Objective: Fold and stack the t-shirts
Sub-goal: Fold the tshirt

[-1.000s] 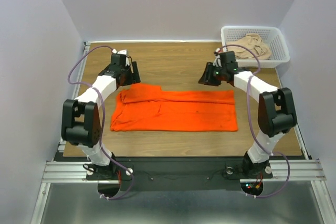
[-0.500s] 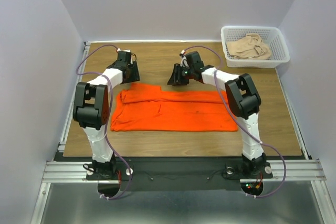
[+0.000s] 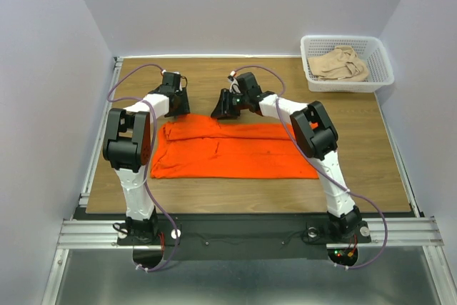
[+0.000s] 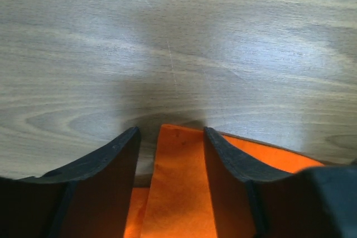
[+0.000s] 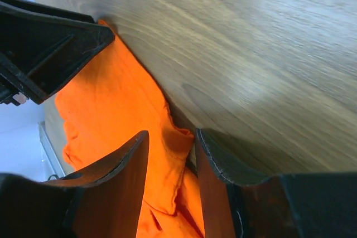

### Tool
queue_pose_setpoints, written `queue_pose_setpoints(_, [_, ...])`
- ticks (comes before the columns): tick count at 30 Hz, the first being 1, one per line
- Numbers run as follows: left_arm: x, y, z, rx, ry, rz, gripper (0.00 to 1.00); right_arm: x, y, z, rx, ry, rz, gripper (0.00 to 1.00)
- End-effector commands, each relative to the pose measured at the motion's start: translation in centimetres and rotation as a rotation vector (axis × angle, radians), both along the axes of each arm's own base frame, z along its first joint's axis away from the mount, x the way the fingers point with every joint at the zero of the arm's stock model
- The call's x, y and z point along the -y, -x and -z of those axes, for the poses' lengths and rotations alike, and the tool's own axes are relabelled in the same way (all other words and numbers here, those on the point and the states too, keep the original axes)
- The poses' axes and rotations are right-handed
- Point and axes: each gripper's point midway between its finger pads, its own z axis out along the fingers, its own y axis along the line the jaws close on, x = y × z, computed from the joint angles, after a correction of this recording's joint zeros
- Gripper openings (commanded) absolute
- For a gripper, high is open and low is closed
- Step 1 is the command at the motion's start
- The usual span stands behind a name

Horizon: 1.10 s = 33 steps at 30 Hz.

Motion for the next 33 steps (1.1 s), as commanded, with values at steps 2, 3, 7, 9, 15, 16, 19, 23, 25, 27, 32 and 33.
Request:
queue_pose_setpoints(2, [0.0, -0.8, -0.1, 0.014, -0.009, 0.004, 0.55, -1.4, 0.7, 1.4, -0.025, -0.001, -0.020, 0.43])
queue_pose_setpoints(3, [0.0, -0.8, 0.0, 0.013, -0.011, 0.006, 0.50, -1.4, 0.7, 1.7, -0.029, 0.000, -0.019, 0.39])
queue_pose_setpoints(7, [0.2, -0.7, 0.5, 0.003, -0.004, 0.026, 0.29, -1.3, 0.4, 1.8, -0.019, 0.008, -0.010, 0.19])
queue_pose_setpoints(9, [0.3, -0.7, 0.4, 0.007, -0.005, 0.038, 0.12, -1.4, 0.4, 1.8, -0.011, 0.011, -0.013, 0.07])
queue_pose_setpoints(15, [0.5, -1.2, -1.0, 0.060, 0.004, 0.052, 0.00, -1.5, 0.1, 0.1, 0.031, -0.003, -0.027, 0.01])
queue_pose_setpoints(16, [0.5, -1.2, -1.2, 0.063, 0.007, 0.054, 0.00, -1.5, 0.1, -0.1, 0.035, -0.003, -0.029, 0.01])
queue_pose_setpoints(19, [0.9, -1.1, -2.5, 0.087, 0.025, 0.062, 0.00, -1.4, 0.3, -1.4, 0.060, -0.010, -0.039, 0.01])
queue_pose_setpoints(23, [0.5, -0.5, -5.5, 0.142, 0.032, 0.036, 0.00, -1.4, 0.6, -3.7, 0.103, -0.022, -0.049, 0.01])
queue_pose_setpoints(25, [0.3, 0.2, -7.2, 0.168, 0.038, 0.024, 0.00, -1.2, 1.1, -4.6, 0.114, -0.025, -0.055, 0.01])
queue_pose_setpoints(27, [0.4, 1.4, -8.3, 0.174, 0.056, 0.019, 0.00, -1.1, 1.9, -4.7, 0.111, -0.022, -0.066, 0.01])
queue_pose_setpoints(32, [0.5, 4.6, -9.3, 0.165, 0.095, 0.010, 0.00, -0.7, 3.8, -5.6, 0.122, -0.016, -0.093, 0.01])
queue_pose_setpoints(33, [0.9, 5.3, -9.3, 0.156, 0.120, 0.025, 0.00, -0.7, 4.3, -6.3, 0.136, -0.018, -0.103, 0.01])
